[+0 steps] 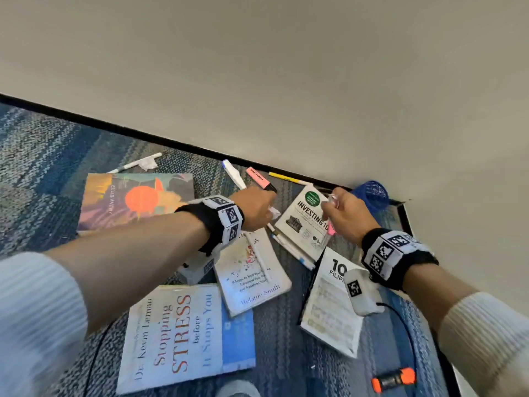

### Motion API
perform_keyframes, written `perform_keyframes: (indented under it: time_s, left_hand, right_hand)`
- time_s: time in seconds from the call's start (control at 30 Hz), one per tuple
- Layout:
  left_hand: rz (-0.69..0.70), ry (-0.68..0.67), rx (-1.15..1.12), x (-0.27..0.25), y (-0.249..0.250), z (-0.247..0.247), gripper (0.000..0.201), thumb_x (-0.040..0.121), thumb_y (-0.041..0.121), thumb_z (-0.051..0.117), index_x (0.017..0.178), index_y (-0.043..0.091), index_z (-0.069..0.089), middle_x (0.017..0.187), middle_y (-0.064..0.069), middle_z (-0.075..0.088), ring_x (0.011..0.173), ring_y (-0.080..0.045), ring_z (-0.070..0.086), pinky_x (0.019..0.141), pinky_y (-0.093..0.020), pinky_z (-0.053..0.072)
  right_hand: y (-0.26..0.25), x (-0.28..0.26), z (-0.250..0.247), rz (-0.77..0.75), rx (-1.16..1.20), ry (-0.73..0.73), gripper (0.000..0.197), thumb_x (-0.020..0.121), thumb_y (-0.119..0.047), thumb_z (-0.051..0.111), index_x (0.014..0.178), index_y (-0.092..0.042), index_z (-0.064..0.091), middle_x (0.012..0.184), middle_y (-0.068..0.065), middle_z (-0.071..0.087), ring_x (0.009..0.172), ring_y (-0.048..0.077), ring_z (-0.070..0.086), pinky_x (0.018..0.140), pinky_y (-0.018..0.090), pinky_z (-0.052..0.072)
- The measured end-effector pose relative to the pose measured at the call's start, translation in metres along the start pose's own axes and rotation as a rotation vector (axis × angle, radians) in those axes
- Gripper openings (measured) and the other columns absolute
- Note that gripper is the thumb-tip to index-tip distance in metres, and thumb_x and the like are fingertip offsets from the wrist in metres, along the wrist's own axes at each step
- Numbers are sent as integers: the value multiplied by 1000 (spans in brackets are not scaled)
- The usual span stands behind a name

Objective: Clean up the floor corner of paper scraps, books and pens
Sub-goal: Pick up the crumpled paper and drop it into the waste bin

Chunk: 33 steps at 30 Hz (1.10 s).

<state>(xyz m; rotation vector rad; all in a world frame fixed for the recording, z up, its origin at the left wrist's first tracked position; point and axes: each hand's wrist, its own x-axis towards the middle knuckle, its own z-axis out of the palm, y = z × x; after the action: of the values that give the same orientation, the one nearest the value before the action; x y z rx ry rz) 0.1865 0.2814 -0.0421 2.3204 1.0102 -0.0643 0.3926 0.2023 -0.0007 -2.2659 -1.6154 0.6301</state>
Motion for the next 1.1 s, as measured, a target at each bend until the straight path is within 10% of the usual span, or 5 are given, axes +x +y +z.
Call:
perform_keyframes:
  time_s: [0.17,0.33,0.53,0.9,1.1]
  left_hand:
    - [117,24,133,15,59,25,45,94,53,50,118,15,51,110,-12,66,99,-32,62,82,-36,49]
    - [381,50,169,18,154,34,38,96,43,44,87,17,70,101,-12,68,95,-33,62,70,-32,40]
    - [806,44,272,-11,293,22,34,98,31,42,87,9,66,88,-15,68,84,-34,63,65,-35,43]
    - [1314,-76,221,-170,456,110,25,97,36,45,76,22,49,75,-5,64,65,-24,55,57,-33,34]
    - [1486,-97,231,-250,536,180,28,100,42,37,96,21,56,87,0,64,64,-19,45,60,-32,35]
  right_hand:
    - [48,-73,-30,80,-179,19,26,100,-35,44,100,-10,49,83,7,61,75,26,55,65,35,41]
    - [79,-163,-76,206,-311,75,55,101,-48,26,80,-10,59,73,9,59,70,28,57,68,39,46]
    - [62,-278,-124,169,-386,207,30,102,-33,28,74,-25,36,58,1,46,55,26,44,58,33,31]
    - [90,-512,-134,346,-312,449,22,91,-30,49,90,-21,30,58,-5,43,51,16,41,51,34,33]
    - [151,-641,-136,458,-215,403,18,89,-32,46,90,-20,32,71,-8,44,64,10,44,57,26,35]
